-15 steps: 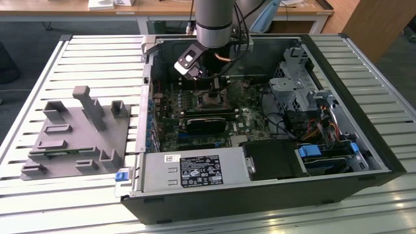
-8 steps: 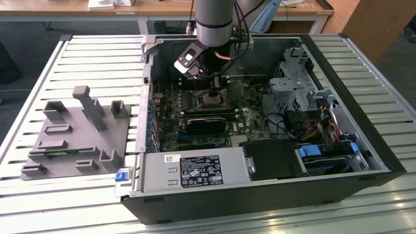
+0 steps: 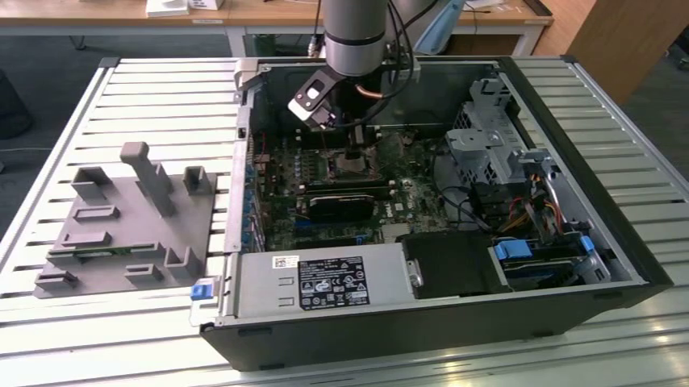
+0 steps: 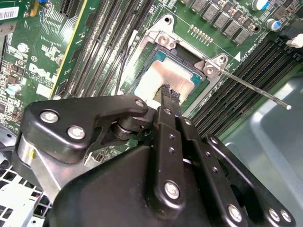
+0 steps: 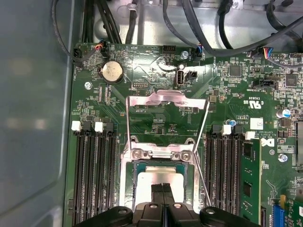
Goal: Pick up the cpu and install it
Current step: 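Close the cpu cover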
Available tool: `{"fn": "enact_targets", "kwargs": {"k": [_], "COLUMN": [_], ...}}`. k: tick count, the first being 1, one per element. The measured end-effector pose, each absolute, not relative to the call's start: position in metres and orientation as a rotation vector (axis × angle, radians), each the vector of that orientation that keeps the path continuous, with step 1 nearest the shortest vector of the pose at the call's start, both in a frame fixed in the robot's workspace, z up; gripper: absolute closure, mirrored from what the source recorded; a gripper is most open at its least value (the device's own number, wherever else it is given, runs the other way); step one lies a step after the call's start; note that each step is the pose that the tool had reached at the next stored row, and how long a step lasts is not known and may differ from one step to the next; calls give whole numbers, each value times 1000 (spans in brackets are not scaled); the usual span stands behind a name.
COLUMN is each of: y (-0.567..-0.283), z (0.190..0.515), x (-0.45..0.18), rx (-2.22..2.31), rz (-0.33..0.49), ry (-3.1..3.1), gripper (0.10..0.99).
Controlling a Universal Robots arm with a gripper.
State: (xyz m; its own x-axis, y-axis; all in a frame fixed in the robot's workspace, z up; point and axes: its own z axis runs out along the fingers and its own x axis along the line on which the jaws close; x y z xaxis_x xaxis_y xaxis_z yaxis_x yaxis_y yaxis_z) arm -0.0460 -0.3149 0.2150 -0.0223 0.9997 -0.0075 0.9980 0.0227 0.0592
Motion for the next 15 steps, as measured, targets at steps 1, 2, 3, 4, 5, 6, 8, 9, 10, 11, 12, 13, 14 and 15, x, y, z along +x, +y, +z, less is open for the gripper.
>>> {"fn": "enact_targets", "kwargs": {"k": [1, 2, 3, 4, 5, 6, 8, 9, 10, 11, 12, 13, 14, 15], "y": [-315, -315, -315, -315, -315, -315, -315, -315, -315, -315, -315, -315, -315, -315], "z": [216, 216, 217, 217, 218, 218, 220, 221, 223, 226, 230, 235, 239, 244], "x": [-46, -46, -46, -46, -46, -46, -46, -46, -46, -46, -46, -46, -46, -46], "rx": [2163, 2163, 2163, 2163, 2163, 2163, 2163, 2163, 2163, 2163, 2163, 2163, 2163, 2163], "rz": [57, 58, 58, 58, 58, 58, 58, 58, 58, 58, 58, 58, 58, 58], "ry": [2213, 2213, 2213, 2213, 2213, 2213, 2213, 2213, 2213, 2213, 2213, 2213, 2212, 2213], "gripper": [980, 980, 980, 980, 980, 980, 980, 980, 980, 980, 980, 980, 980, 980]}}
